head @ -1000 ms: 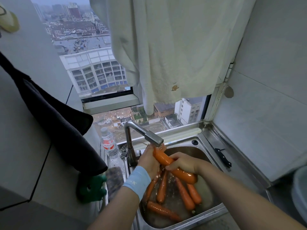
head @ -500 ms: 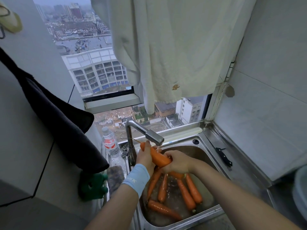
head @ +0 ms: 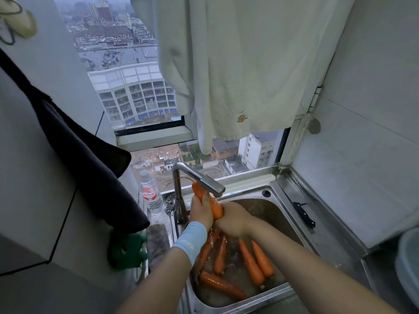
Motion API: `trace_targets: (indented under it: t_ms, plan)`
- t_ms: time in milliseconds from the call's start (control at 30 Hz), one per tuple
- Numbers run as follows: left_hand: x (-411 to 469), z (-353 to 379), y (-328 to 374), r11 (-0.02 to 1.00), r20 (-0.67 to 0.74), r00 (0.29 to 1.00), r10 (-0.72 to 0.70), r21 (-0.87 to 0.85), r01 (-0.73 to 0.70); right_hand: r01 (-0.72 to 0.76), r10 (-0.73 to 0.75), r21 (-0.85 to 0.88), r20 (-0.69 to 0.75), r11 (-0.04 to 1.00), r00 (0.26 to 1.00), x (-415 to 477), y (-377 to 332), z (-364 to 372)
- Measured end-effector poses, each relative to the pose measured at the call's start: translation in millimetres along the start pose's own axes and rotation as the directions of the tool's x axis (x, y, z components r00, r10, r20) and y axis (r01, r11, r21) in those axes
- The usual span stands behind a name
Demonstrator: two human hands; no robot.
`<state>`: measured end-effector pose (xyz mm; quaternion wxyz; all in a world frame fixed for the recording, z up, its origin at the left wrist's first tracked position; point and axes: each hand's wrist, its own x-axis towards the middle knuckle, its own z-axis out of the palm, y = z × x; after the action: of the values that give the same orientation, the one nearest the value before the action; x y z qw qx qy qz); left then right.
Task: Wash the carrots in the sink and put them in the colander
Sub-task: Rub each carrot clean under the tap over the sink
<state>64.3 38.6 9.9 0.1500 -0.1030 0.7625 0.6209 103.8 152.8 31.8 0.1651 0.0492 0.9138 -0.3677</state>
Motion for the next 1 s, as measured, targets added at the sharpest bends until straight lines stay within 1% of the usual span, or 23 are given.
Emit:
trace_targets:
  t_ms: [67, 133, 200, 300, 333, 367, 433, 467, 500, 533, 567, 633, 667, 700, 733, 767, 800, 833, 867, 900, 933, 1000]
  plan:
    - [2.7, -2.8, -11.4, 0.999, 0.136, 0.991, -0.004, -0.041, 0.009, -0.023, 0.023, 0.025, -0.002, 0.999, 1.000, -0.4, 5.4, -3.7]
    - [2.0, -2.9, -13.3, 0.998, 0.159, 0.987, -0.022, -0.048, 0.030, -0.032, 0.032, 0.021, 0.010, 0.999, 0.999, -3.4, 6.1, -1.3]
    - [1.2, 2.6, -8.5, 0.999, 0.100, 0.994, -0.041, -0.030, 0.045, -0.037, 0.037, 0.027, 0.020, 0.999, 0.999, -4.2, 4.5, 4.5]
    - [1.3, 6.4, 6.0, 0.998, -0.089, 0.994, -0.060, 0.031, 0.063, -0.012, 0.012, -0.006, 0.031, 1.000, 0.999, -4.5, -4.7, 8.5]
    - [2.6, 5.6, 7.4, 0.996, -0.113, 0.992, -0.059, 0.052, 0.066, -0.014, 0.014, 0.003, 0.034, 1.000, 0.999, -3.5, -5.5, 7.6]
    - [3.6, 3.9, 7.4, 0.996, -0.086, 0.995, -0.053, 0.068, 0.059, -0.026, 0.026, 0.026, 0.035, 0.999, 0.999, -3.0, -4.9, 5.4]
    - [4.6, -0.1, -0.4, 0.999, 0.088, 0.995, -0.042, 0.035, 0.039, -0.046, 0.043, 0.086, 0.032, 0.995, 0.999, -0.4, 3.4, 0.6]
    - [4.1, -1.6, -5.0, 0.999, 0.179, 0.983, -0.045, -0.010, 0.048, -0.047, 0.043, 0.112, 0.037, 0.993, 0.998, 0.1, 8.7, -2.1]
    - [3.7, -3.3, -9.7, 0.998, 0.236, 0.971, -0.040, -0.044, 0.051, -0.055, 0.049, 0.131, 0.050, 0.990, 0.998, -0.1, 13.3, -4.1]
    - [2.7, -4.7, -12.5, 0.997, 0.255, 0.966, -0.040, -0.050, 0.055, -0.065, 0.055, 0.154, 0.070, 0.986, 0.996, -0.6, 16.4, -4.8]
    - [4.0, -4.3, -15.5, 0.998, 0.242, 0.969, -0.044, -0.042, 0.056, -0.077, 0.060, 0.183, 0.092, 0.980, 0.994, -1.5, 17.5, -4.7]
    - [4.2, -2.1, -12.8, 0.997, 0.182, 0.980, -0.078, 0.029, 0.074, -0.110, 0.073, 0.256, 0.149, 0.960, 0.986, -1.5, 18.5, -3.4]
    - [2.9, -1.2, -9.1, 0.993, 0.160, 0.981, -0.106, 0.058, 0.098, -0.146, 0.093, 0.298, 0.183, 0.943, 0.979, -1.4, 18.5, -3.5]
    - [2.0, -1.5, -6.1, 0.991, 0.149, 0.980, -0.133, 0.047, 0.128, -0.189, 0.117, 0.348, 0.218, 0.918, 0.969, -1.4, 19.0, -4.4]
    - [2.8, -1.6, -5.8, 0.980, 0.163, 0.971, -0.175, -0.062, 0.187, -0.238, 0.141, 0.401, 0.256, 0.885, 0.956, -1.3, 20.9, -6.4]
    - [2.0, -2.0, -5.0, 0.932, 0.213, 0.952, -0.218, -0.245, 0.268, -0.286, 0.155, 0.457, 0.303, 0.842, 0.940, -2.1, 22.9, -9.5]
    - [-0.1, -2.4, -4.0, 0.851, 0.284, 0.929, -0.239, -0.398, 0.341, -0.336, 0.163, 0.514, 0.352, 0.789, 0.922, -3.4, 24.8, -12.3]
    - [-3.0, -4.4, -3.6, 0.793, 0.339, 0.913, -0.228, -0.479, 0.376, -0.378, 0.165, 0.569, 0.389, 0.730, 0.906, -4.4, 26.6, -14.7]
    - [-6.0, -6.6, -4.2, 0.779, 0.390, 0.898, -0.205, -0.490, 0.391, -0.406, 0.167, 0.617, 0.408, 0.675, 0.898, -5.2, 27.5, -16.0]
    - [-8.6, -8.9, -5.5, 0.789, 0.413, 0.889, -0.198, -0.471, 0.395, -0.419, 0.163, 0.654, 0.416, 0.630, 0.895, -5.2, 28.2, -16.6]
    - [-9.6, -10.3, -6.0, 0.808, 0.418, 0.887, -0.194, -0.444, 0.386, -0.422, 0.156, 0.673, 0.420, 0.607, 0.894, -4.4, 28.0, -16.7]
    - [-6.9, -10.8, -6.4, 0.824, 0.377, 0.901, -0.216, -0.424, 0.375, -0.414, 0.135, 0.681, 0.424, 0.605, 0.895, -1.5, 26.0, -14.5]
